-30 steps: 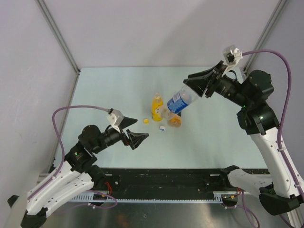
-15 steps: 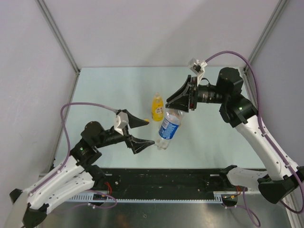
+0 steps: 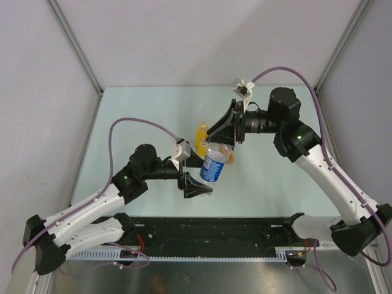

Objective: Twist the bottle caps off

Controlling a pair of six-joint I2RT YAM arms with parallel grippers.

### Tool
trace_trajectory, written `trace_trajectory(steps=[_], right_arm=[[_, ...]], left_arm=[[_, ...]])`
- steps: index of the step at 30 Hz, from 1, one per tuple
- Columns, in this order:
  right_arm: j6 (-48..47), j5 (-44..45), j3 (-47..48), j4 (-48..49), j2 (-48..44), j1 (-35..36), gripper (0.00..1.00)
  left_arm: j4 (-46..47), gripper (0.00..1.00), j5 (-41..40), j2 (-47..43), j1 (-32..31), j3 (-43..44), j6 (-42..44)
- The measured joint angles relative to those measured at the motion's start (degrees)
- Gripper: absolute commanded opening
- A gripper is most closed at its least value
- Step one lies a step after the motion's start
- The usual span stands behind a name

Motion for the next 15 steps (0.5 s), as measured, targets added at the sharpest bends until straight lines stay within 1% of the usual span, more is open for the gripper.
trace_trajectory(steps=[6, 9, 11, 15], right_arm=[[0.22, 0.35, -0.11, 0.94, 0.13, 0.22, 0.0], [0.44, 0.83, -0.28, 1.31, 0.13, 0.22, 0.0], [0.48, 1.29, -0.42, 1.57, 0.11, 0.22, 0.0], [0.63, 1.81, -0.44, 2.08, 0.09, 0.22, 0.0]], left_arm=[[0.52, 0.99, 0.02, 2.25, -0.85, 0.28, 0.42], [0.81, 0.93, -0.02, 3.1, -0.94, 0.28, 0.42], [0.98, 0.85, -0.04, 3.63, -1.05, 0.28, 0.44], [1.05, 0.61, -0.11, 3.89, -1.36, 0.28, 0.5]])
